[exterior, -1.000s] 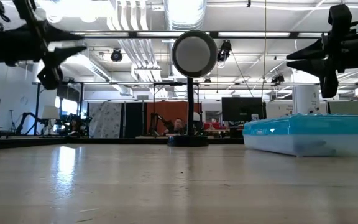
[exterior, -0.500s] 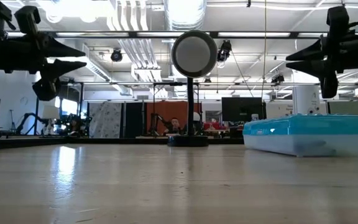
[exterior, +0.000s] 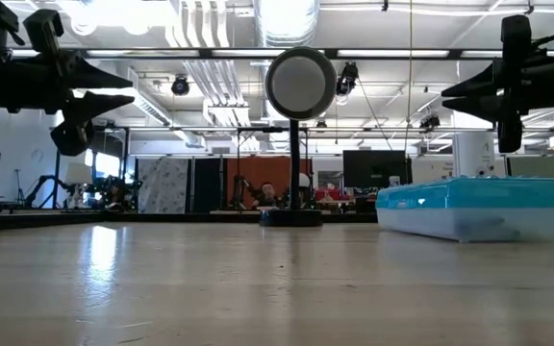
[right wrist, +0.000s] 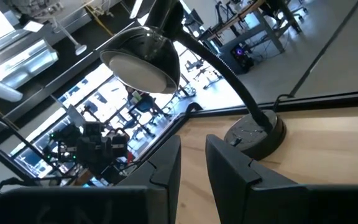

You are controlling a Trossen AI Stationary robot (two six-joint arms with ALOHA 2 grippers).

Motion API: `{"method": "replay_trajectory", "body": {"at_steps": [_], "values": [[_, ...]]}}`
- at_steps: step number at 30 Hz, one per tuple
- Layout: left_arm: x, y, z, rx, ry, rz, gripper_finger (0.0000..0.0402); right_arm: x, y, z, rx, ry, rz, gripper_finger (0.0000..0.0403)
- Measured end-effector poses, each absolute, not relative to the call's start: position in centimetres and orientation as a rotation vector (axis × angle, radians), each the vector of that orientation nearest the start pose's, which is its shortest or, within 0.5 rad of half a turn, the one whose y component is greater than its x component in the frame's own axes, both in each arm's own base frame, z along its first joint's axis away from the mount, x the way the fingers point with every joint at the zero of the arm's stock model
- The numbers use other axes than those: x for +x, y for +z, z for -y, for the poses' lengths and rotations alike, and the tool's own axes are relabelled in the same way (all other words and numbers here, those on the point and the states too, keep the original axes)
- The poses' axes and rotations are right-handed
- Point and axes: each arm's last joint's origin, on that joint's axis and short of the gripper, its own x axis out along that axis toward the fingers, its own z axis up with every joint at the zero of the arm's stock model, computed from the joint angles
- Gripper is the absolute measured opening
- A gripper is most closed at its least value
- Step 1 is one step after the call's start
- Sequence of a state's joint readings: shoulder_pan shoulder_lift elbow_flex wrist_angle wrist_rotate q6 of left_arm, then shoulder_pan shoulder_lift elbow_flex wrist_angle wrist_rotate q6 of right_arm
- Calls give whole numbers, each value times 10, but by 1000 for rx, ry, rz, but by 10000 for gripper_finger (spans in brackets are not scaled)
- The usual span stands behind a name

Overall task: Pick & place school supplies into a supply box
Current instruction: Return to Home Position

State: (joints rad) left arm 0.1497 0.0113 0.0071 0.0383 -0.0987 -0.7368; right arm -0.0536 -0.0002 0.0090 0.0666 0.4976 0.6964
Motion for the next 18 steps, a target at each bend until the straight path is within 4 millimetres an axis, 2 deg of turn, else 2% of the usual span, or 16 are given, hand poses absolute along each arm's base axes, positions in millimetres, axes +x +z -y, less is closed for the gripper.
{"method": "replay_trajectory", "body": {"at_steps": [18], "values": [[99,167,-18,-733,231,97,80,93,173,18,693,-500,262,68]]}}
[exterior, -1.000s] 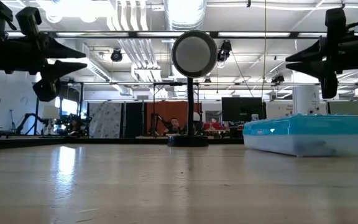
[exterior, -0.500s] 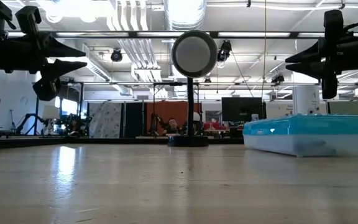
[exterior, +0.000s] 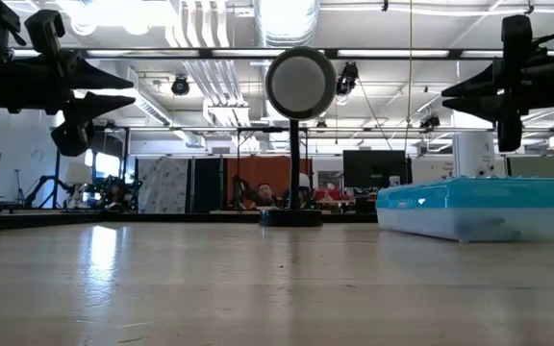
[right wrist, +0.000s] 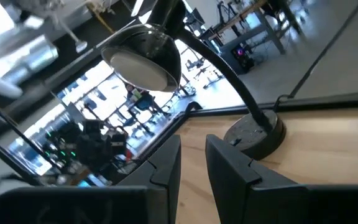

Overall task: Pick & place school supplies into a supply box
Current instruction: Return to Home Position

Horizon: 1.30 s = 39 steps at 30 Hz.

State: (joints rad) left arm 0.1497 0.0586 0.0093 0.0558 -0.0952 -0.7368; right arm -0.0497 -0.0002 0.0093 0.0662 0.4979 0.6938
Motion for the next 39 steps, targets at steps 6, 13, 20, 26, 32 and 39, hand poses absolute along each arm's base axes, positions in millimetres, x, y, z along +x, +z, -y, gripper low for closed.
{"method": "replay_trajectory", "body": {"at_steps": [6,13,20,26,32,39], "values": [[99,168,-18,-733,231,97,80,94,173,16,716,-422,237,68],[99,168,-18,-733,230,98,80,97,173,1,648,107,46,68],[99,168,-18,-733,230,99,80,97,175,2,653,61,79,68],[99,168,-18,-733,229,100,80,97,174,2,654,57,65,68],[99,168,-18,-733,229,100,80,98,173,2,658,55,57,68],[99,168,-18,-733,229,100,80,98,173,2,658,55,56,68]]}}
